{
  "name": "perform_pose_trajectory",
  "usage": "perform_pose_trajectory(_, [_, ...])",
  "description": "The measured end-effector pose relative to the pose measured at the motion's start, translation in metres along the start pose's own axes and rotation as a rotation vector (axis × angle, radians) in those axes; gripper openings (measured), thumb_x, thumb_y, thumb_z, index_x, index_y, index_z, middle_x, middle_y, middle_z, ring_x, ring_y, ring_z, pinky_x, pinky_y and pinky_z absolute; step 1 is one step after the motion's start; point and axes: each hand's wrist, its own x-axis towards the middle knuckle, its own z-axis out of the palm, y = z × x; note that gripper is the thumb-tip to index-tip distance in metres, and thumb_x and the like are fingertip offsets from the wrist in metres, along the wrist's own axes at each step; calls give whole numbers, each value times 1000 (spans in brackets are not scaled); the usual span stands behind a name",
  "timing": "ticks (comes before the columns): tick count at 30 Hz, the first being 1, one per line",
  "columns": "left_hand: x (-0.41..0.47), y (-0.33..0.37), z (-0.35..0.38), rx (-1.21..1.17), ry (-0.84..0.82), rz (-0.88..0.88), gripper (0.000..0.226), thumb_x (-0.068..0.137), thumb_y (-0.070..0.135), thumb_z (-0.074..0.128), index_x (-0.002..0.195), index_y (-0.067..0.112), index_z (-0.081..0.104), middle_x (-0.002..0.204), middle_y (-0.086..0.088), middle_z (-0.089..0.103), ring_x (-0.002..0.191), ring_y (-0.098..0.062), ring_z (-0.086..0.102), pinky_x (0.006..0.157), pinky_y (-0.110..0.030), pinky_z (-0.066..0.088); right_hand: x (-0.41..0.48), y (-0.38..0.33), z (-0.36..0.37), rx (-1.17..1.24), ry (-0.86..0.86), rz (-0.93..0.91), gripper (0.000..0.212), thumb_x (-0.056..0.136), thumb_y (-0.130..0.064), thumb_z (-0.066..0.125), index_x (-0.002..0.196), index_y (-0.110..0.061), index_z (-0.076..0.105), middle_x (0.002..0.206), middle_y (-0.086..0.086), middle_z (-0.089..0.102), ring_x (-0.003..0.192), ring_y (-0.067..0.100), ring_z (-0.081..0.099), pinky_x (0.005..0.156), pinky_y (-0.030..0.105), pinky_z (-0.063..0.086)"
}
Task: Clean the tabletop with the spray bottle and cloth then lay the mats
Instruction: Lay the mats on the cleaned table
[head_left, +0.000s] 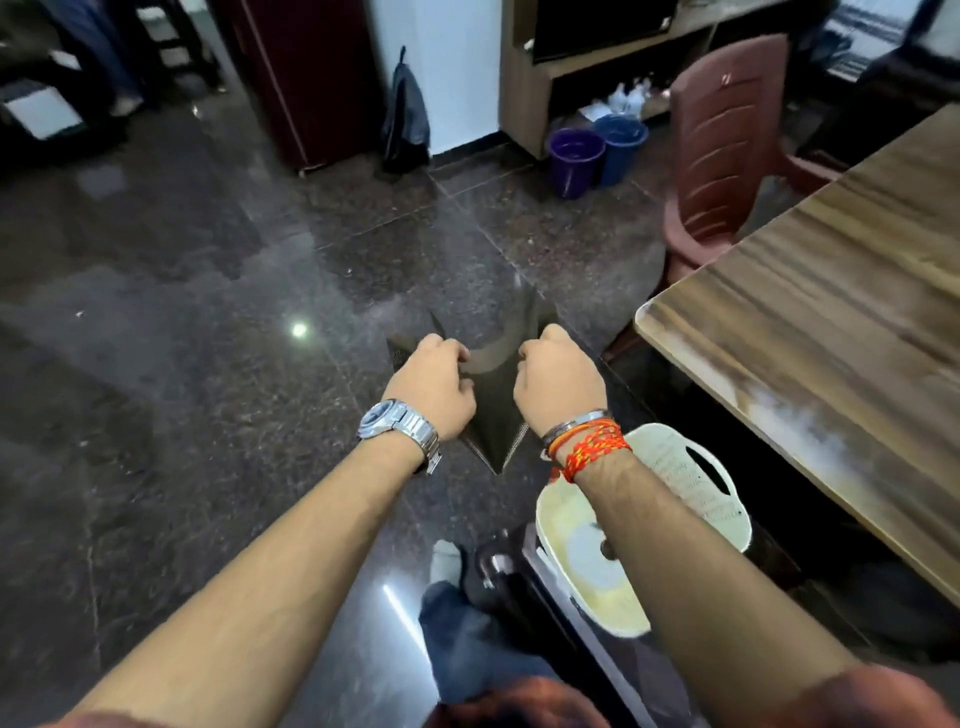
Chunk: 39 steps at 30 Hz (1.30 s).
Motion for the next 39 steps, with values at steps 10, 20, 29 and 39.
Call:
perform_pose_trajectory(10, [200, 39, -20, 52, -176, 345, 32, 90, 18, 59, 121, 15, 61, 121, -3, 55, 109, -25, 61, 96, -41, 49, 158, 38, 2, 36, 91, 346, 20, 86, -12, 50, 91, -8, 68, 98, 10, 52, 86, 37, 61, 71, 43, 52])
perform_pose_trajectory(20, [364, 150, 13, 56, -356, 761, 36, 88, 20, 61, 123, 17, 61, 121, -1, 56, 113, -22, 59, 98, -40, 48, 251, 136, -25, -14, 228, 652, 14, 85, -15, 54, 83, -7, 65, 96, 13, 53, 84, 39, 59, 69, 43, 50])
perform_pose_trajectory(29, [484, 262, 35, -121, -480, 1059, 38, 87, 23, 63, 126, 21, 64, 127, 6, 60, 117, -14, 58, 100, -29, 44, 281, 217, -91, 53, 353, 995, 48, 78, -52, 68, 117, -25, 65, 112, -1, 53, 105, 24, 58, 87, 35, 48])
perform_pose_trajectory(39, [580, 416, 141, -288, -808, 859, 112, 65, 60, 83, 156, 21, 30, 158, 5, 29, 143, -8, 31, 119, -24, 23, 272, 419, -120, 318, 699, 1235, 80, 65, -57, 75, 131, -14, 56, 122, 3, 47, 116, 12, 49, 101, 16, 28])
